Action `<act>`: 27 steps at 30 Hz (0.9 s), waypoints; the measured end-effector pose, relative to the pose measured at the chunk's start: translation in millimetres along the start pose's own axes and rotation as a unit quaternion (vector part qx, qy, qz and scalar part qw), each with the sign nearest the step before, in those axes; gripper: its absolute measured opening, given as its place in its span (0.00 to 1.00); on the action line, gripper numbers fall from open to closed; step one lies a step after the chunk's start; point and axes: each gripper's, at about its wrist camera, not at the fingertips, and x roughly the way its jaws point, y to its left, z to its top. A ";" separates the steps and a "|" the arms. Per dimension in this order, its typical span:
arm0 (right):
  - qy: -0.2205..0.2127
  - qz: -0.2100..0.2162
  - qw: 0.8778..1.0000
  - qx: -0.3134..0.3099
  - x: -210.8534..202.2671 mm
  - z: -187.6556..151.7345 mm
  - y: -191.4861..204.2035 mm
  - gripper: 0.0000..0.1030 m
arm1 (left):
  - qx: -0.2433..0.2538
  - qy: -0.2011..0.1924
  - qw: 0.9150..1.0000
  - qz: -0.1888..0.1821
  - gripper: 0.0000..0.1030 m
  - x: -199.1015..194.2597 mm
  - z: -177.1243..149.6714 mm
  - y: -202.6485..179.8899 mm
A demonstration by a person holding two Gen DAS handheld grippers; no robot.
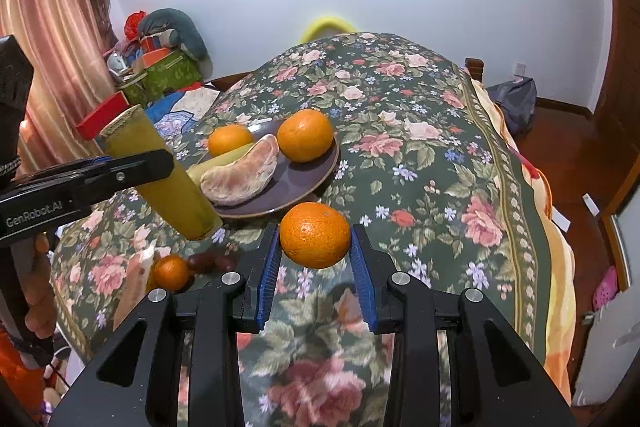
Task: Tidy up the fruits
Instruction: 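Lift the tangerine and yellow cylinder and carry both toward the plate, then lower the yellow cylinder onto the plate with left gripper while right lowers the tangerine there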
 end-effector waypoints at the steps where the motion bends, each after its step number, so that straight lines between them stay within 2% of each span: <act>1: 0.000 0.000 1.000 -0.001 1.8 1.1 -0.5 0.31 | -0.001 0.001 1.000 0.001 0.35 4.8 2.9 0.6; 9: 0.005 0.003 1.000 -0.004 24.5 13.4 -7.6 0.31 | -0.004 0.014 1.000 -0.006 0.35 53.5 30.4 2.4; 13: 0.006 0.002 1.000 -0.004 33.7 17.9 -11.6 0.31 | 0.005 0.007 1.000 0.002 0.35 77.0 37.3 -1.0; 17: 0.009 0.004 1.000 -0.005 41.8 21.3 -13.7 0.31 | 0.011 0.013 1.000 0.005 0.35 93.2 30.3 -0.9; 19: 0.011 0.005 1.000 -0.006 45.4 22.0 -13.7 0.31 | 0.018 0.008 1.000 0.004 0.35 90.5 23.8 0.9; 27: 0.019 0.008 1.000 -0.006 55.2 19.5 -11.5 0.31 | 0.043 0.031 0.999 -0.002 0.35 82.5 1.5 6.5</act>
